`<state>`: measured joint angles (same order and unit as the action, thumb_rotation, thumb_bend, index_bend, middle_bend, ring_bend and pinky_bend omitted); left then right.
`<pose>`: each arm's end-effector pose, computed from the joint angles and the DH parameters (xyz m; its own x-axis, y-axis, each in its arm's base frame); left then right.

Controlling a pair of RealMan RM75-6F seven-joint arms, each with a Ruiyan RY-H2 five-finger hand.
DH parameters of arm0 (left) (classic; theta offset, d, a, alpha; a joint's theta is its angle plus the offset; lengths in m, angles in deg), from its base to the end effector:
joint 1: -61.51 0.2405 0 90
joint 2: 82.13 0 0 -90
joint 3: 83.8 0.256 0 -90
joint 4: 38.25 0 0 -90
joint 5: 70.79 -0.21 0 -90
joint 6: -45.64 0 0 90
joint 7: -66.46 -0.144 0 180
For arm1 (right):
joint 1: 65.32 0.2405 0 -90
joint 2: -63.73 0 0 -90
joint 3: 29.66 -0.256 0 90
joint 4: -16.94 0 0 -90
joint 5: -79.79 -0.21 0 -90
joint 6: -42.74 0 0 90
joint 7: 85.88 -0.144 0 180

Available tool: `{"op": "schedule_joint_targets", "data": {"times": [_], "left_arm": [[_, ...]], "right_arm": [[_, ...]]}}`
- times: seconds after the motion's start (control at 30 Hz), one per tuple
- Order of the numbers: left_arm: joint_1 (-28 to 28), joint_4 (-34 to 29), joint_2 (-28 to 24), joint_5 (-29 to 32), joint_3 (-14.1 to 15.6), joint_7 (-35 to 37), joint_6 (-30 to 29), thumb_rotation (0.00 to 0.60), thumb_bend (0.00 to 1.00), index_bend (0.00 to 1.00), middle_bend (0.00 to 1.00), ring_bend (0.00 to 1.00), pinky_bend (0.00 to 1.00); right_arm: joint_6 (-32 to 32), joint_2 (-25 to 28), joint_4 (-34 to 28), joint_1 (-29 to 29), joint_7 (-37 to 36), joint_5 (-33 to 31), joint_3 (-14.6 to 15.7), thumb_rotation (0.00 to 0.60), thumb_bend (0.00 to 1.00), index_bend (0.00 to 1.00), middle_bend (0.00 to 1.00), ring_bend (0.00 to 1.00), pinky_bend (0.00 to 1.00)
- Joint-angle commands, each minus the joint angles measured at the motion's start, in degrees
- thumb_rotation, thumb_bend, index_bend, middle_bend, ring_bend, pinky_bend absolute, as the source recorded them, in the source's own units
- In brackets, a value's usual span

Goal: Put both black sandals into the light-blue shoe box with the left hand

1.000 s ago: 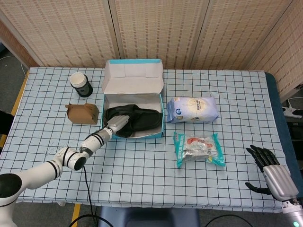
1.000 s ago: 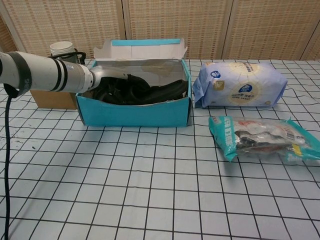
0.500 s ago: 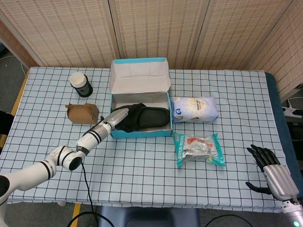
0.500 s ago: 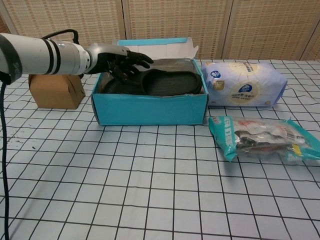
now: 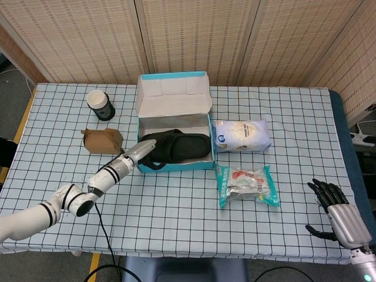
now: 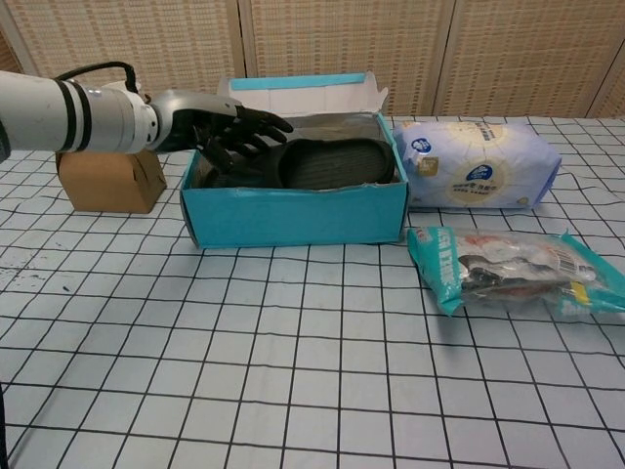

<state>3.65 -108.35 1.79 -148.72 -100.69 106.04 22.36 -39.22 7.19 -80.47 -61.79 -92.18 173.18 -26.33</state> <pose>-0.0959 0.4263 -0.0052 0.0280 0.6613 0.7496 0.9615 -0.2230 0.1608 -0.3029 -0.1478 0.1646 0.3474 -0.1799 0.9203 -0.9375 -0.0876 0.3367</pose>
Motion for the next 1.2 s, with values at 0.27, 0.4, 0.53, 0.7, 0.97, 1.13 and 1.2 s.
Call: {"op": "schedule_joint_targets", "data": {"times": [0.27, 0.4, 0.53, 0.7, 0.97, 1.13, 1.2], "left_arm": [[-1.6, 1.8, 2.3, -2.3, 3.1, 2.7, 1.5, 0.6, 0.39, 0.0, 0.0, 0.03, 0.06], [-2.3, 3.3, 3.8, -3.1, 4.9, 3.7, 2.9, 0.6, 0.39, 0.0, 0.0, 0.06, 0.05], [-3.2, 6.1, 5.7, -3.6, 6.3, 4.3, 4.4, 0.6, 0.39, 0.0, 0.0, 0.06, 0.05], [-3.7, 8.0, 6.7, -3.4, 6.9, 4.6, 4.8, 0.6, 0.39, 0.0, 0.0, 0.06, 0.04], [-2.2, 4.9, 4.6, -3.2, 5.6, 3.7, -1.4, 0.6, 0.4, 0.0, 0.0, 0.0, 0.02], [-0.4, 0.8, 2.6, -3.1, 3.5, 3.5, -8.9, 0.6, 0.4, 0.0, 0.0, 0.0, 0.02], [0.2, -0.4, 1.9, -3.2, 2.8, 3.2, -11.4, 0.6, 0.4, 0.0, 0.0, 0.0, 0.02]], "right_arm": [[-0.2, 0.3, 0.3, 0.0, -0.8, 0.1, -0.1, 0.6, 0.07, 0.0, 0.0, 0.0, 0.0], [-0.2, 0.3, 0.4, 0.0, -0.9, 0.0, -0.1, 0.6, 0.07, 0.0, 0.0, 0.0, 0.0], [-0.5, 0.3, 0.3, -0.1, -1.0, 0.0, -0.2, 0.6, 0.07, 0.0, 0.0, 0.0, 0.0], [-0.8, 0.4, 0.3, -0.2, -1.2, 0.2, -0.1, 0.6, 0.07, 0.0, 0.0, 0.0, 0.0], [-0.9, 0.5, 0.3, -0.3, -1.4, 0.7, 0.0, 0.6, 0.07, 0.0, 0.0, 0.0, 0.0], [-1.5, 0.5, 0.2, -0.6, -1.4, 1.1, 0.1, 0.6, 0.07, 0.0, 0.0, 0.0, 0.0], [-1.5, 0.5, 0.2, -0.5, -1.3, 1.2, 0.1, 0.6, 0.07, 0.0, 0.0, 0.0, 0.0]]}}
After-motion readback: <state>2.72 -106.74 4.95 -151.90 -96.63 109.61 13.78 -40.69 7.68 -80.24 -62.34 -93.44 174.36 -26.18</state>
